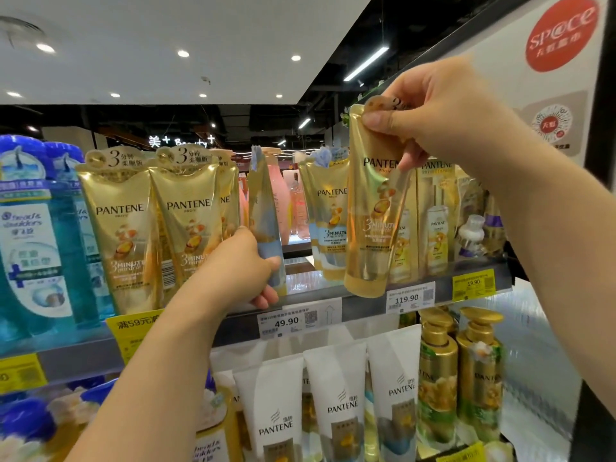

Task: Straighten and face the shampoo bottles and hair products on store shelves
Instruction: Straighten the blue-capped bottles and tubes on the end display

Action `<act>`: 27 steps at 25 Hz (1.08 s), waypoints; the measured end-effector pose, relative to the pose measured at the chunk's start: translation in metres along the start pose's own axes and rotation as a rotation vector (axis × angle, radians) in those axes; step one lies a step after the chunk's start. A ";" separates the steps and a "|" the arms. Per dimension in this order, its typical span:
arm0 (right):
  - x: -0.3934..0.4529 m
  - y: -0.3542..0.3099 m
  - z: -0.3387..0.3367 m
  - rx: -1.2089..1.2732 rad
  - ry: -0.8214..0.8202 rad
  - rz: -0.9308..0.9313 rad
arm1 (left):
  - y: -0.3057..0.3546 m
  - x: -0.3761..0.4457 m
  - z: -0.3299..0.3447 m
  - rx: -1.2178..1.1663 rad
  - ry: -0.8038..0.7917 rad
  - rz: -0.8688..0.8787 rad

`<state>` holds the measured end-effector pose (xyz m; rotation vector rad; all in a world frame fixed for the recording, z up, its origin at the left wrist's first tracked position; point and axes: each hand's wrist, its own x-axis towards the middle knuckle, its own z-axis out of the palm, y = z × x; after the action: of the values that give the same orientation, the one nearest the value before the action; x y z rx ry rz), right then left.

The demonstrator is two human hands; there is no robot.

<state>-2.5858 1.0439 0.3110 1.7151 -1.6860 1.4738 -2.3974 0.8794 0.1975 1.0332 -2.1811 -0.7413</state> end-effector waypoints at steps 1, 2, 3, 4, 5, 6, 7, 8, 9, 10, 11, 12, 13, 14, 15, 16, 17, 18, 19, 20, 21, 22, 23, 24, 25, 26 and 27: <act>0.001 0.001 0.000 0.007 -0.012 0.005 | -0.001 0.002 0.002 0.006 0.020 0.018; 0.002 0.002 0.000 0.015 -0.020 0.011 | -0.002 0.004 0.003 0.028 0.042 0.037; 0.002 0.003 0.001 0.021 -0.030 0.019 | -0.002 0.006 0.006 0.063 0.055 0.057; 0.002 0.004 0.002 0.023 -0.043 0.029 | -0.001 0.008 0.008 0.098 0.068 0.075; 0.002 0.005 0.003 0.020 -0.056 0.037 | 0.000 0.011 0.011 0.113 0.080 0.092; 0.001 0.005 0.004 0.015 -0.069 0.042 | 0.003 0.015 0.015 0.100 0.081 0.111; 0.001 0.006 0.005 0.011 -0.079 0.046 | 0.006 0.018 0.018 0.070 0.071 0.127; 0.002 0.006 0.005 0.007 -0.084 0.051 | 0.010 0.021 0.023 0.039 0.055 0.133; 0.002 0.006 0.005 0.004 -0.085 0.057 | 0.014 0.022 0.027 0.015 0.037 0.129; 0.003 0.006 0.005 -0.001 -0.082 0.063 | 0.018 0.024 0.032 -0.001 0.018 0.115; 0.004 0.006 0.003 -0.007 -0.078 0.066 | 0.021 0.025 0.038 0.002 0.005 0.103; 0.004 0.006 0.002 -0.013 -0.074 0.066 | 0.024 0.027 0.043 0.029 0.005 0.101; 0.004 0.006 0.000 -0.019 -0.071 0.064 | 0.027 0.028 0.047 0.061 0.019 0.114; 0.004 0.007 -0.003 -0.026 -0.068 0.062 | 0.030 0.030 0.051 0.083 0.039 0.137; 0.004 0.008 -0.004 -0.031 -0.064 0.061 | 0.033 0.031 0.054 0.090 0.049 0.167; 0.004 0.009 -0.006 -0.034 -0.060 0.062 | 0.035 0.031 0.055 0.084 0.033 0.198; 0.004 0.011 -0.008 -0.033 -0.057 0.066 | 0.035 0.033 0.055 0.066 -0.015 0.226; 0.004 0.012 -0.009 -0.028 -0.055 0.071 | 0.035 0.034 0.054 0.044 -0.087 0.247; 0.004 0.014 -0.011 -0.021 -0.057 0.076 | 0.035 0.036 0.053 0.021 -0.170 0.253; 0.004 0.016 -0.011 -0.016 -0.060 0.079 | 0.034 0.037 0.051 0.003 -0.246 0.247; 0.005 0.016 -0.012 -0.013 -0.063 0.080 | 0.033 0.039 0.050 -0.003 -0.297 0.239; 0.006 0.016 -0.012 -0.011 -0.062 0.079 | 0.033 0.041 0.050 0.006 -0.313 0.236; 0.008 0.016 -0.012 -0.010 -0.061 0.079 | 0.034 0.043 0.052 0.028 -0.308 0.234; 0.009 0.015 -0.012 -0.010 -0.060 0.077 | 0.035 0.044 0.053 0.059 -0.296 0.233; 0.010 0.014 -0.011 -0.009 -0.061 0.071 | 0.036 0.044 0.054 0.085 -0.295 0.230; 0.011 0.012 -0.010 -0.009 -0.063 0.062 | 0.037 0.044 0.054 0.091 -0.310 0.227; 0.012 0.009 -0.008 -0.007 -0.061 0.049 | 0.038 0.043 0.053 0.081 -0.333 0.225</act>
<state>-2.5998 1.0411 0.3203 1.7432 -1.7744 1.4486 -2.4750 0.8770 0.2009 0.7241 -2.5785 -0.7680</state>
